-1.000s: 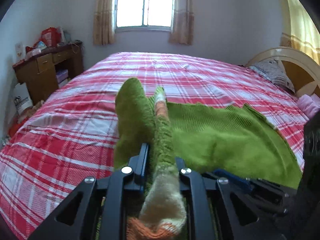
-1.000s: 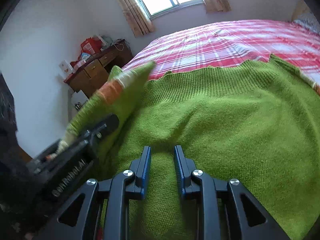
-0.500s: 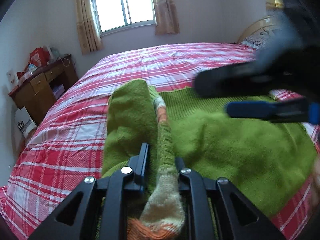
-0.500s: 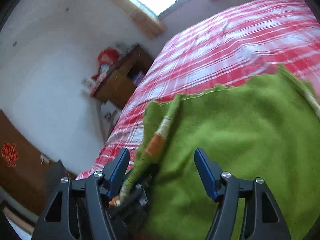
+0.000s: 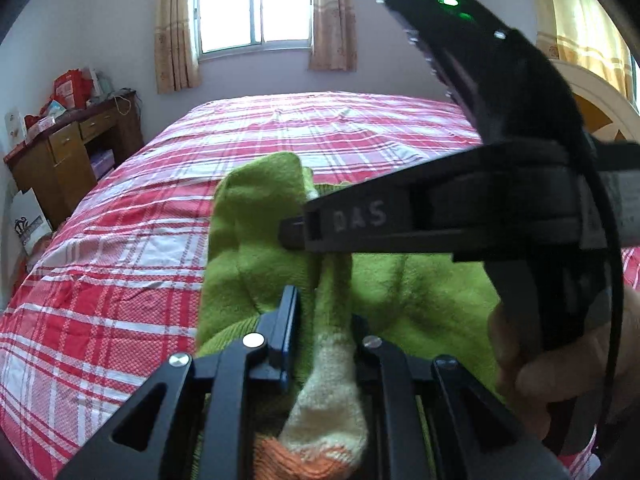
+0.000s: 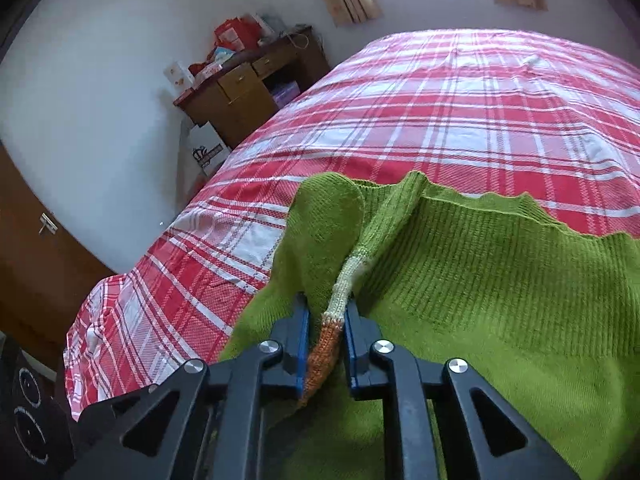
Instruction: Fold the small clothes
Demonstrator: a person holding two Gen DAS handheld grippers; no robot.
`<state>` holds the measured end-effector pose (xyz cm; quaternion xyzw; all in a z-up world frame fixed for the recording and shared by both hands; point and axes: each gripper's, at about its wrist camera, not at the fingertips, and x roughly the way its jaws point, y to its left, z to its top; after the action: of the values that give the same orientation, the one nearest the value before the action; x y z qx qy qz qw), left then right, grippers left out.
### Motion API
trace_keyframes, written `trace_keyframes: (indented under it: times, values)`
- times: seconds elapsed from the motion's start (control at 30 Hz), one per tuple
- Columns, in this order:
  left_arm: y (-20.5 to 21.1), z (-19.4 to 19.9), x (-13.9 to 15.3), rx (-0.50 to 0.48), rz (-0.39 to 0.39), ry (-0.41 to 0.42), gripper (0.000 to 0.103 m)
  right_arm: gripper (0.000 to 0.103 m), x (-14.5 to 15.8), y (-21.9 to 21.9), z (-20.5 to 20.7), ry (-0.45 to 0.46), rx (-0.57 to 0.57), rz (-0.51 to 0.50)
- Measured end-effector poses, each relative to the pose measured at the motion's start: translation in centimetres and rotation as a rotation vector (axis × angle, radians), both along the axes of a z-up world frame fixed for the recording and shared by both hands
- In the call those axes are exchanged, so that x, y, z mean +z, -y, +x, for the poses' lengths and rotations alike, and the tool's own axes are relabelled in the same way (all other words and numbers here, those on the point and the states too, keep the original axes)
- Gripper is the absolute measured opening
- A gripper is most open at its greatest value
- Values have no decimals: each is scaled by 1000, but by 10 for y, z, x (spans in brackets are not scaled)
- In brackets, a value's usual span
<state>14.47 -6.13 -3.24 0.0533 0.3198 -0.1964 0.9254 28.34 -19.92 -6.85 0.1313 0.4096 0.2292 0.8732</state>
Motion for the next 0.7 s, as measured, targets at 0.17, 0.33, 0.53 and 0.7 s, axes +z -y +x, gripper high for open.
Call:
trace_keyframes:
  times: [0.17, 0.33, 0.53, 0.7]
  values:
    - [4, -10, 15, -28, -74, -5, 15, 14, 5, 29, -10, 1, -24, 91]
    - [30, -15, 22, -104, -105, -33, 6, 14, 0, 56, -16, -36, -65, 114]
    - [67, -28, 16, -161, -57, -38, 6, 13, -5, 91, -27, -61, -115, 129]
    - [87, -35, 17, -193, -67, -51, 6, 0, -6, 120, -38, -61, -156, 112]
